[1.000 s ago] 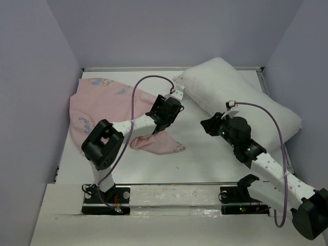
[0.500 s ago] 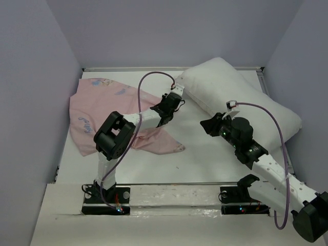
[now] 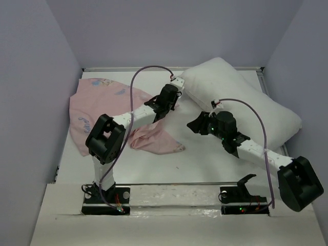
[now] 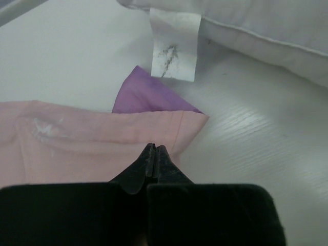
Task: Put the pillow into the pillowcase
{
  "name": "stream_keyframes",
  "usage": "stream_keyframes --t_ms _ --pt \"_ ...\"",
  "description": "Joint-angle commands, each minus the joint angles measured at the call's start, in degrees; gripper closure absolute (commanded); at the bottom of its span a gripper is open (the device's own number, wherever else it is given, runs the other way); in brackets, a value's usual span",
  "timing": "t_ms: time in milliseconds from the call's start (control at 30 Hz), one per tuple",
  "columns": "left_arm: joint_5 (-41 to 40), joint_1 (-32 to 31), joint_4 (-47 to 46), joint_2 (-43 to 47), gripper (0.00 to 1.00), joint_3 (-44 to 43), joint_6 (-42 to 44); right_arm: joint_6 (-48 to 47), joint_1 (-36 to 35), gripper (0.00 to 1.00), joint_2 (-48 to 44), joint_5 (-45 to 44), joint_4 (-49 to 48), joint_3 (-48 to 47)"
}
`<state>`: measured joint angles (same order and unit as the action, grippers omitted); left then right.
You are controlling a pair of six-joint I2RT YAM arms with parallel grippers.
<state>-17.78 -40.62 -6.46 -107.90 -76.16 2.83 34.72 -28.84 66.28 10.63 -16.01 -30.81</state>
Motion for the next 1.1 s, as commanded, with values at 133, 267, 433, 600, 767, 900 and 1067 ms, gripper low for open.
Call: stream_keyframes --t_ms 133,267,433,600,767,900,1067 --pt "11.79 0.19 2.5 7.26 1.0 -5.93 -6.52 9.92 -2.98 0.58 13.86 2.12 -25.45 -5.49" --pt "14.61 0.45 3.03 8.14 1.0 -6.19 -9.24 14.49 -3.68 0.54 21.32 0.62 -36.69 -5.93" --pt "13.4 0.63 3.64 9.89 1.0 -5.84 -9.95 15.46 -3.68 0.52 29.16 -0.26 -36.99 -11.02" --pt "6.98 0.72 4.26 16.83 0.92 1.96 -11.09 18.28 -4.2 0.54 31.8 -5.26 -32.51 -11.29" --pt "3.54 0.72 3.03 28.85 0.75 14.25 -15.39 18.1 -4.21 0.55 37.5 -5.01 -29.87 -16.55" --pt "4.07 0.72 4.26 35.46 0.63 20.34 -16.01 18.37 -4.21 0.56 41.99 -4.39 -29.25 -19.29" --pt "3.02 0.72 7.41 39.86 0.59 25.44 -15.31 18.19 -4.21 0.57 46.82 -4.57 -27.23 -24.29"
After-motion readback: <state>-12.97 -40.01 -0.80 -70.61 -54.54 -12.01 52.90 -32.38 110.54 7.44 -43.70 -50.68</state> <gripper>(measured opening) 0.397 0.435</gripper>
